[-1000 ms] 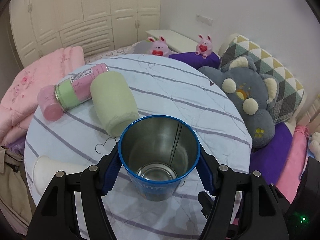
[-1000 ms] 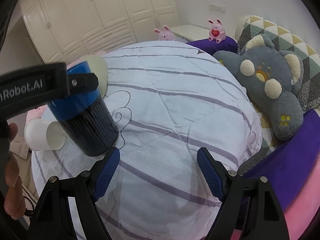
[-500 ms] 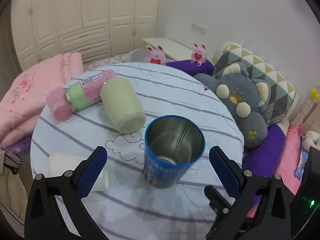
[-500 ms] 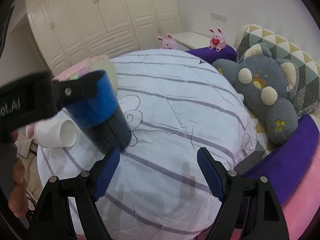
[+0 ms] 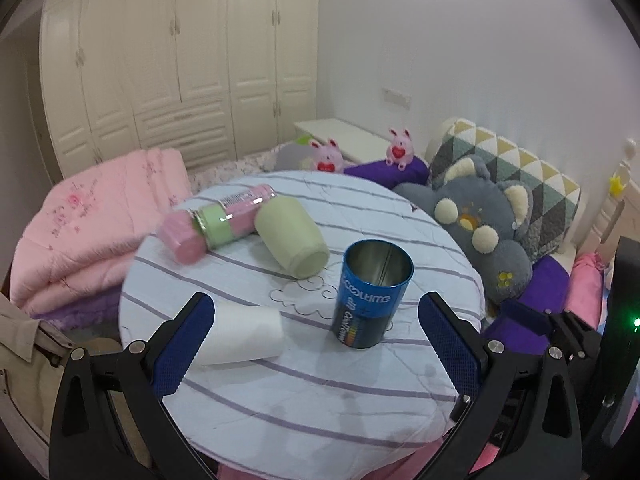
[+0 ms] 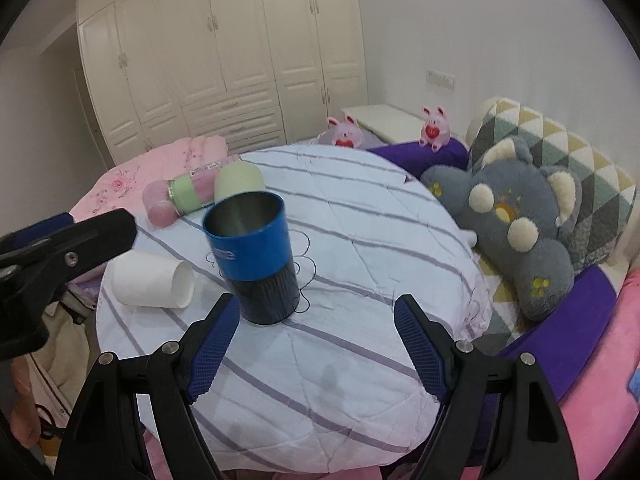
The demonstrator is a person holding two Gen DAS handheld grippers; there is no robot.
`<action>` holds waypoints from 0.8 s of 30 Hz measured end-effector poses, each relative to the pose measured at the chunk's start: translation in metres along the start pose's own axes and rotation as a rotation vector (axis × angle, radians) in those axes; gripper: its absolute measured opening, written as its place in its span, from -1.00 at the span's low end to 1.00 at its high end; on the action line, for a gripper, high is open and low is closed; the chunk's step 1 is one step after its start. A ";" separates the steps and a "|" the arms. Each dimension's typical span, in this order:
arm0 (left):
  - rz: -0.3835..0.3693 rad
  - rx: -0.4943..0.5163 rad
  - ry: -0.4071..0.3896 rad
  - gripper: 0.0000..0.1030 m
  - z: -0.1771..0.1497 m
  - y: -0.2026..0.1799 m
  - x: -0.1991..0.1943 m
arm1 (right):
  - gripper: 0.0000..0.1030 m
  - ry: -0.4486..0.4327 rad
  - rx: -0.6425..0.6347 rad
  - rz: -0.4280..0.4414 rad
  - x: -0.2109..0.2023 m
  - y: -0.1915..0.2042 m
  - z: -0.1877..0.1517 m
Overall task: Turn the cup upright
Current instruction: 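Open the right gripper and pull it back from the can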
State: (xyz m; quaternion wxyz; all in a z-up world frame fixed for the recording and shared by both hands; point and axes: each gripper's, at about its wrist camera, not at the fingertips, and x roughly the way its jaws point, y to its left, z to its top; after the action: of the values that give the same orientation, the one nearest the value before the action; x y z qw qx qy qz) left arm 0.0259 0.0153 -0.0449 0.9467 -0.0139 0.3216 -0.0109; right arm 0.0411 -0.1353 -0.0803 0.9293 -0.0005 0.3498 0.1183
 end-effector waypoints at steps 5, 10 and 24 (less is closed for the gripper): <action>-0.023 -0.030 -0.036 1.00 -0.004 0.014 -0.020 | 0.57 -0.059 -0.004 -0.030 -0.020 0.008 0.005; -0.026 -0.044 -0.077 1.00 -0.008 0.024 -0.036 | 0.57 -0.140 0.010 -0.066 -0.042 0.012 0.009; 0.044 0.020 -0.169 1.00 -0.024 0.029 -0.061 | 0.57 -0.265 0.001 -0.133 -0.070 0.031 0.007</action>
State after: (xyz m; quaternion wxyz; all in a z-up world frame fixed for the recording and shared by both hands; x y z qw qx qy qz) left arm -0.0368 0.0454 -0.0272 0.9706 0.0018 0.2406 0.0080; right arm -0.0122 -0.1197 -0.0266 0.9731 -0.0078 0.2234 0.0556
